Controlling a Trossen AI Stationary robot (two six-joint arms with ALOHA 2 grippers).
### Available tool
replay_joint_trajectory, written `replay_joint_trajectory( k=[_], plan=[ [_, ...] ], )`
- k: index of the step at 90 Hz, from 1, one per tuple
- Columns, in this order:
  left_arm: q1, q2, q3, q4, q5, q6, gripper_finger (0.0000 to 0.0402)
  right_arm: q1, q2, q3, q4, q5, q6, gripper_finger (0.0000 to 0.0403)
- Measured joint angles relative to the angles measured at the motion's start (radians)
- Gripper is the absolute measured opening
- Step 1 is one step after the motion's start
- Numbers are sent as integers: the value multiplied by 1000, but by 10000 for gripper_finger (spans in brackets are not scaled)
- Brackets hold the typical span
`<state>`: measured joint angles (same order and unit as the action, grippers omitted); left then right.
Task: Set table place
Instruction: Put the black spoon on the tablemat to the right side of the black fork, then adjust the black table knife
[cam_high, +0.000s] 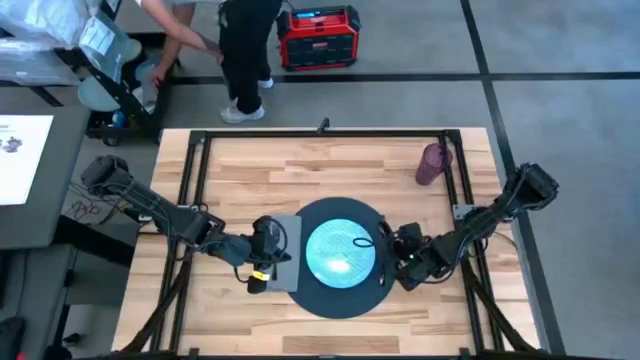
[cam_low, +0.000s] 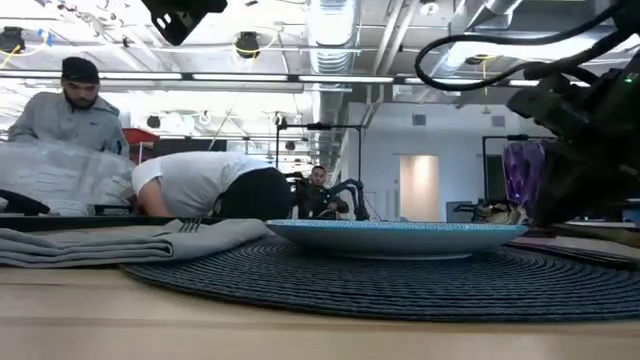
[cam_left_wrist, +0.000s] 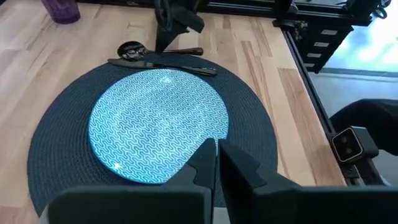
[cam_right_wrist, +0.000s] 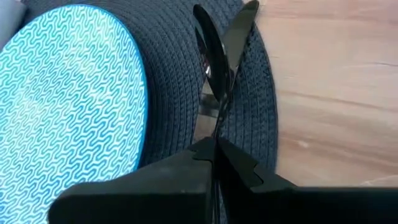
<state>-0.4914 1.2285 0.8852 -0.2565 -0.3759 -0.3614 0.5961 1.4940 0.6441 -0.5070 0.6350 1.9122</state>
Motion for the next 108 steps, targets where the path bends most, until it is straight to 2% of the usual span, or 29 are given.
replay_joint_trajectory(
  k=[36, 78, 88, 108],
  plan=[
    [0, 0, 0, 0, 0, -5, 0, 27, 0, -40, 18, 6, 52, 0],
    [0, 0, 0, 1, 0, -22, 0, 25, 0, -40, 45, 20, 1, 2],
    [0, 0, 0, 1, 0, -25, 0, 25, 0, -40, 45, 21, -12, 21],
    [0, 0, 0, 1, 0, -35, 0, 25, 0, -40, 40, 27, -30, 88]
  ],
)
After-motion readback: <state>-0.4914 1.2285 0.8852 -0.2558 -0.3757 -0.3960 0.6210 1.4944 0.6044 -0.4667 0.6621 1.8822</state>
